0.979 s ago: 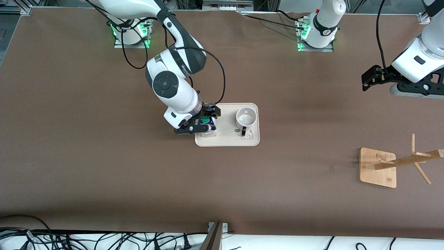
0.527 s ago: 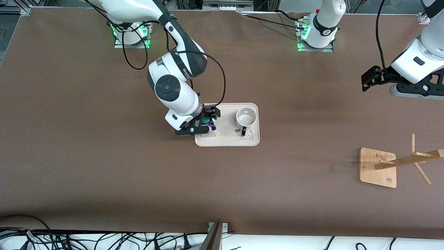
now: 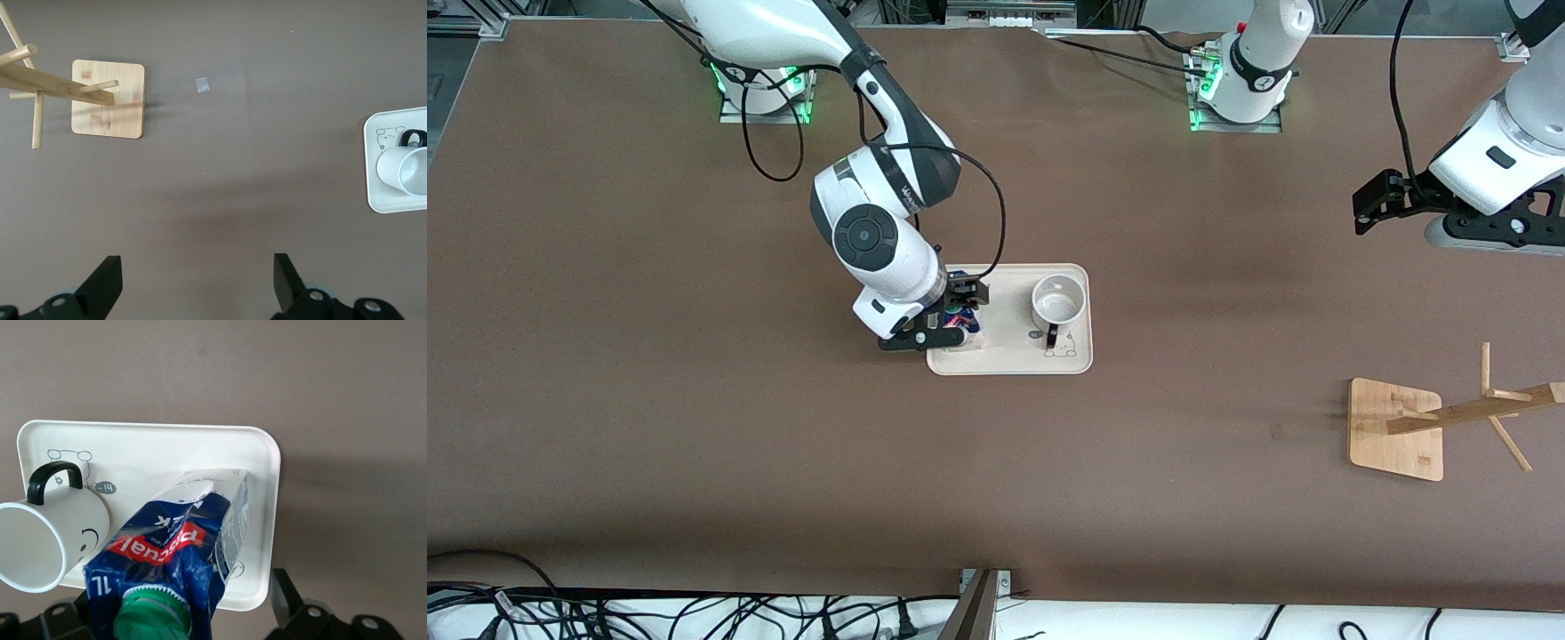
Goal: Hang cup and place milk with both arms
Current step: 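Lower the right gripper around the milk carton and close it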
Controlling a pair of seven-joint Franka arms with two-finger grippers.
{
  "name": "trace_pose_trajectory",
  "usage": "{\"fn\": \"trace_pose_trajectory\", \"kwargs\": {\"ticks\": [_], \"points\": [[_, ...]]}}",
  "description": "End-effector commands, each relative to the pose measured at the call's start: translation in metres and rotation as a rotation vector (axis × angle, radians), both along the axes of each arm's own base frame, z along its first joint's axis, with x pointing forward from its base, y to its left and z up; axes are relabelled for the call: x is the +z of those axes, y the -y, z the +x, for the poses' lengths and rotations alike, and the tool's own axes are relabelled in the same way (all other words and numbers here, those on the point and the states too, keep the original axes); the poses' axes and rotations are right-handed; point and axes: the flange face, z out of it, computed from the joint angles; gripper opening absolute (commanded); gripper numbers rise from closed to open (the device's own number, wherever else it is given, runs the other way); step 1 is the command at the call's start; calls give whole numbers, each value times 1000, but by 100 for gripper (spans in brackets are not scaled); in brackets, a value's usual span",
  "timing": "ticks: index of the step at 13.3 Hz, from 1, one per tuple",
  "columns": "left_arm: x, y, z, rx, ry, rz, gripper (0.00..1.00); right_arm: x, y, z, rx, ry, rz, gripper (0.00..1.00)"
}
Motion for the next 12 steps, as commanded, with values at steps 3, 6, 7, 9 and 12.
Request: {"fn": "trace_pose_trajectory", "kwargs": {"ticks": [3,6,7,9,12], "points": [[6,3,4,8,-3,-17,100,2,2,1,22,9,-7,63],[7,3,4,8,-2,-17,100,3,3,1,19,9,-7,45],[7,4,4,8,-2,-17,100,4,3,1,18,10,-5,44],[7,5,3,6,-2,-17,100,5,3,2,13,10,-3,43],[7,6,3,5,-2,-17,100,5,2,1,7,7,-2,43]]}}
